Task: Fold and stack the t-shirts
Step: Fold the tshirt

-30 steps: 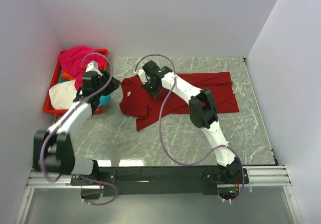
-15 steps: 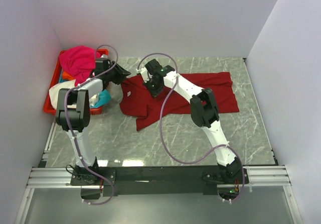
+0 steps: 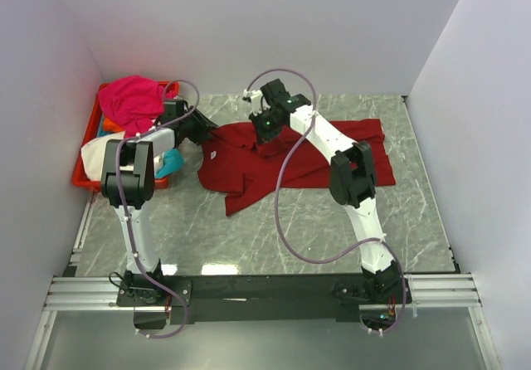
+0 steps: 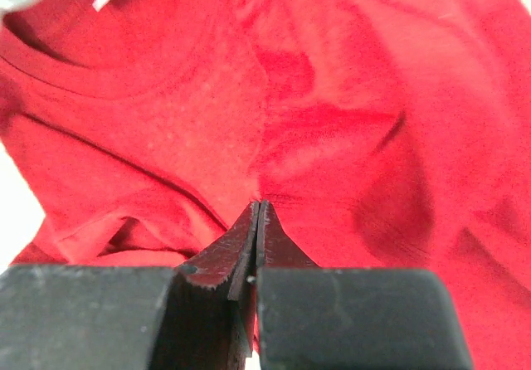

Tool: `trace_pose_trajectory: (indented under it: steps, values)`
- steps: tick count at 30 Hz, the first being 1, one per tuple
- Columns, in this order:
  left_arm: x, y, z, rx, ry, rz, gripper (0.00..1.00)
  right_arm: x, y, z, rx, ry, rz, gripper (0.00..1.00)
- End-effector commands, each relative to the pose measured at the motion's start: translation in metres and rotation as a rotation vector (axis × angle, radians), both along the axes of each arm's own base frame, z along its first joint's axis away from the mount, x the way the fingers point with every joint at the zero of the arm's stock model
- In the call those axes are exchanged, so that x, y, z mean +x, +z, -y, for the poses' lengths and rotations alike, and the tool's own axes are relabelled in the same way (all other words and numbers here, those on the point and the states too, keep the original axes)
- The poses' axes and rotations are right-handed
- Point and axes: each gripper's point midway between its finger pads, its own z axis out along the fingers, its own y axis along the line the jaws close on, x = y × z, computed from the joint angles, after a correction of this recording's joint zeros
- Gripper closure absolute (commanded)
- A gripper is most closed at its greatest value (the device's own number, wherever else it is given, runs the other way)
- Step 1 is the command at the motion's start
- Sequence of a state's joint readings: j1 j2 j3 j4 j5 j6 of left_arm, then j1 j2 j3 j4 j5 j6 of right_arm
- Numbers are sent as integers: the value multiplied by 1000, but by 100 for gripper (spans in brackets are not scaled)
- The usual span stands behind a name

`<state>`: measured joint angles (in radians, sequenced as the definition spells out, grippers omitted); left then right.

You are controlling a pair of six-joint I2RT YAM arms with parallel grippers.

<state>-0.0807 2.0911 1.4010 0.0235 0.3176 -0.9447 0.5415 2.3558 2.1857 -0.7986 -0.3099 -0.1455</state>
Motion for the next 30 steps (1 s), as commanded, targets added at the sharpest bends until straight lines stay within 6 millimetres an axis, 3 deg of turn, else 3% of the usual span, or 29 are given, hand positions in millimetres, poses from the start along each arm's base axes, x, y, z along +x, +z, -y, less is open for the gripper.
trace_pose_trajectory:
  steps: [1,8,13,30]
  values:
    - [12,19,10,-12,-25,55,48,10,70,-8,126,-5,113,100]
    - [18,16,16,-32,-26,55,48,11,83,6,149,-22,121,100]
    - [16,20,24,-42,-41,61,48,10,86,3,164,-16,114,100]
    - [8,13,27,-73,-42,44,43,35,121,3,230,-90,189,100]
